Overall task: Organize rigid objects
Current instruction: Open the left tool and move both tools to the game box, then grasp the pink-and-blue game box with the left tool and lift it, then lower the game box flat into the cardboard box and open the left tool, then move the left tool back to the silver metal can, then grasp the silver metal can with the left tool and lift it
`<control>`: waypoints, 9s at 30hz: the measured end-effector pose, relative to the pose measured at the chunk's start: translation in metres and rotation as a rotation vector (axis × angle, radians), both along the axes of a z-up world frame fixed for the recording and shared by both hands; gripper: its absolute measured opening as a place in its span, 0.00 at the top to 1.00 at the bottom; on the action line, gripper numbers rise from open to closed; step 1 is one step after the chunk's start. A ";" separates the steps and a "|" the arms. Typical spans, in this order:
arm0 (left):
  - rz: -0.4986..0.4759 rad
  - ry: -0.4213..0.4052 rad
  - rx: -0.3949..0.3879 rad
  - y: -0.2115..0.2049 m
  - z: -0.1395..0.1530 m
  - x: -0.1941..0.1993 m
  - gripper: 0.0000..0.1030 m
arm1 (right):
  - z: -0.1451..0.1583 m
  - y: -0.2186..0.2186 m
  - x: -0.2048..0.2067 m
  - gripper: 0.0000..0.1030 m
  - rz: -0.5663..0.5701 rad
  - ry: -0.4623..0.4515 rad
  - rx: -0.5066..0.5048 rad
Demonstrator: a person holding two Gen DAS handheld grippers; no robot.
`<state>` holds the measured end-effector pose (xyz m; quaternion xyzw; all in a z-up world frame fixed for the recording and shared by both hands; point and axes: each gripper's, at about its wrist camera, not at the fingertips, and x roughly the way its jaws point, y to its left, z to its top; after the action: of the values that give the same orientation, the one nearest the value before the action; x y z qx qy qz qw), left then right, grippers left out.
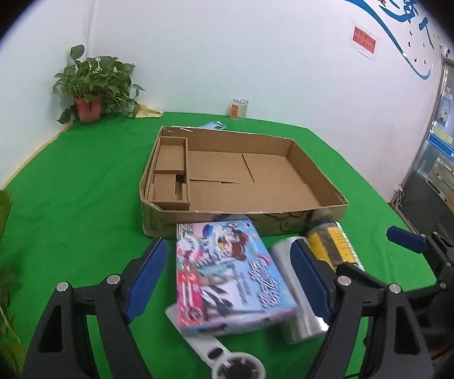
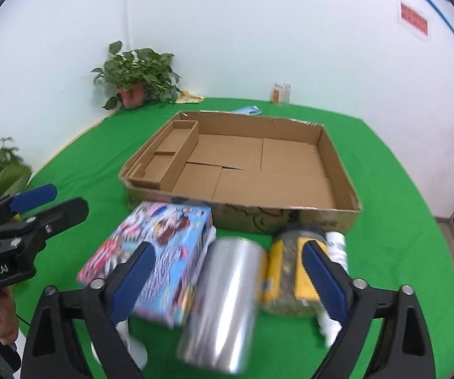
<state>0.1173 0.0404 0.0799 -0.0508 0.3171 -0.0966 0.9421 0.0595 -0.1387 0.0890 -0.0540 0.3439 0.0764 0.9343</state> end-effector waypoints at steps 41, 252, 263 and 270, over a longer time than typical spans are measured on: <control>-0.103 0.427 -0.262 0.042 -0.095 0.077 0.29 | -0.062 0.055 0.036 0.01 0.337 0.237 0.142; -0.292 0.688 -0.331 -0.099 -0.137 -0.041 0.14 | -0.154 -0.087 -0.028 0.19 0.259 0.655 0.417; -0.278 0.709 -0.371 -0.093 -0.143 -0.040 0.14 | -0.153 -0.076 -0.031 0.18 0.217 0.601 0.381; -0.284 0.678 -0.360 -0.092 -0.140 -0.043 0.15 | -0.149 -0.070 -0.034 0.18 0.215 0.584 0.344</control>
<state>0.0745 -0.0517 -0.0606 -0.1994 0.5917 -0.2574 0.7375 0.0258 -0.2085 -0.0601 0.0923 0.5710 0.2433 0.7786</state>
